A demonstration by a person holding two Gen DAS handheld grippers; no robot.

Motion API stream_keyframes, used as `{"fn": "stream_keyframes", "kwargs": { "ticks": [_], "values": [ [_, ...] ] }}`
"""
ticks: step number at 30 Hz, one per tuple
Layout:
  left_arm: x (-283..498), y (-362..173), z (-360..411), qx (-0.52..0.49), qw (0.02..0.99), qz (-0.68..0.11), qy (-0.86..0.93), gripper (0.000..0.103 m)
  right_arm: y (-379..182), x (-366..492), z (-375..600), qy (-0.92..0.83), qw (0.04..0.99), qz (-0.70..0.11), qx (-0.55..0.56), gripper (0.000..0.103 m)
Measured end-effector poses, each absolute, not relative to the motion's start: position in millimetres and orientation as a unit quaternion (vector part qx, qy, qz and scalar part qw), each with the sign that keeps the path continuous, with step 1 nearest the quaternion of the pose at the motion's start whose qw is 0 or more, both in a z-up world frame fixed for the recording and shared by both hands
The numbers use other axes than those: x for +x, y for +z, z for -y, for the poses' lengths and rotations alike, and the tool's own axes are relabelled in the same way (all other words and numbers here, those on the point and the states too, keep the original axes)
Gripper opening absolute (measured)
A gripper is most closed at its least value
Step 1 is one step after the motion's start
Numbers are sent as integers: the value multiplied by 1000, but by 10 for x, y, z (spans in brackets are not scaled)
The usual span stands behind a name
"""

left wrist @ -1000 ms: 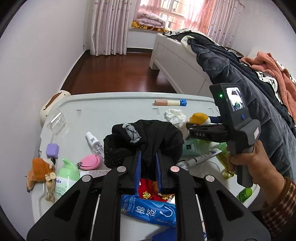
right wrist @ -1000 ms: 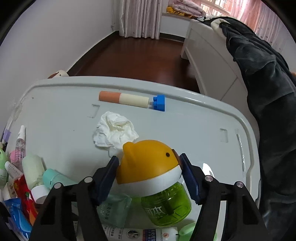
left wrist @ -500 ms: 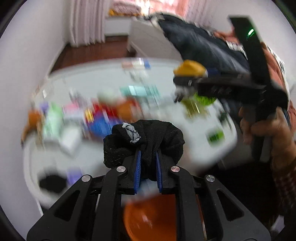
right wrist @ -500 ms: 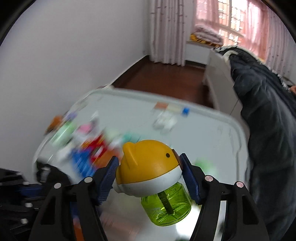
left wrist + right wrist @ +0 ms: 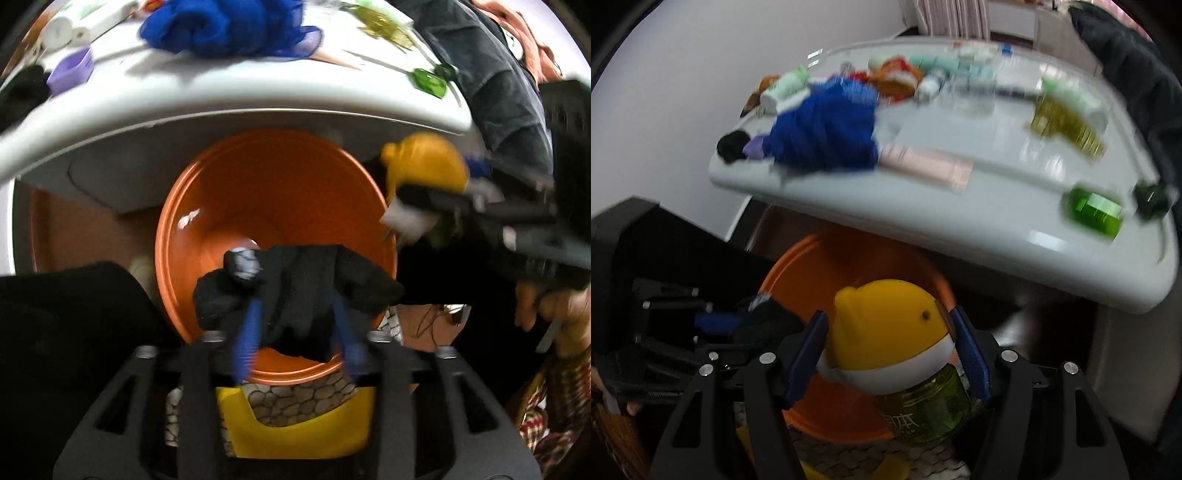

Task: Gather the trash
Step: 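Drop the black cloth and green bottle into the orange bin with both tools, then grasp the blue cloth with the left tool while the right tool grasps the green-capped jar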

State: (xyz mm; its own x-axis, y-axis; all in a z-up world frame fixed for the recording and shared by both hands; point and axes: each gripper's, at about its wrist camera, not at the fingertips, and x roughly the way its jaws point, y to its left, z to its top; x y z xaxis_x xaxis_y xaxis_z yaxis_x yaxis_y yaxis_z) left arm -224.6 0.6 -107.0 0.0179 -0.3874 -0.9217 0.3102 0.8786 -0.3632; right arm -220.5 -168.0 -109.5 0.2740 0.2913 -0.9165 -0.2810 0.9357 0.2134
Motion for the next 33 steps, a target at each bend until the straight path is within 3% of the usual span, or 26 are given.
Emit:
{"fn": "stream_keyframes", "kwargs": {
  "ticks": [2,3,7,11,16,22,23,26,33],
  "values": [
    [-2226,-1099,-45,-39,713,-660,-231,67,-1126,-2229,1676,190,794,-577,21,87],
    [-2211,-1123,-74,-44,715,-660,-225,67,-1118,-2227,1676,187,797,-574,18,92],
    [-2125,-1109,-218,-71,728,-650,-205,67,-980,-2188,1783,163,819,-549,23,95],
    [-1932,-761,-289,-73,781,-589,-194,67,-797,-2099,1976,129,848,-512,45,96],
    [-1416,-413,-101,-37,837,-518,-171,80,-566,-2066,2188,109,874,-469,60,98],
    [-839,-760,148,-4,838,-527,-142,80,-494,-2052,2227,84,884,-460,28,98],
    [-842,-778,131,-12,840,-521,-149,65,-502,-2036,2239,77,884,-461,23,98],
    [-921,-679,87,-12,860,-489,-146,59,-516,-1997,2269,66,883,-465,14,98],
    [-1081,-162,-28,-43,905,-382,-183,58,-105,-1520,2412,20,902,-429,-51,98]
  ]
}}
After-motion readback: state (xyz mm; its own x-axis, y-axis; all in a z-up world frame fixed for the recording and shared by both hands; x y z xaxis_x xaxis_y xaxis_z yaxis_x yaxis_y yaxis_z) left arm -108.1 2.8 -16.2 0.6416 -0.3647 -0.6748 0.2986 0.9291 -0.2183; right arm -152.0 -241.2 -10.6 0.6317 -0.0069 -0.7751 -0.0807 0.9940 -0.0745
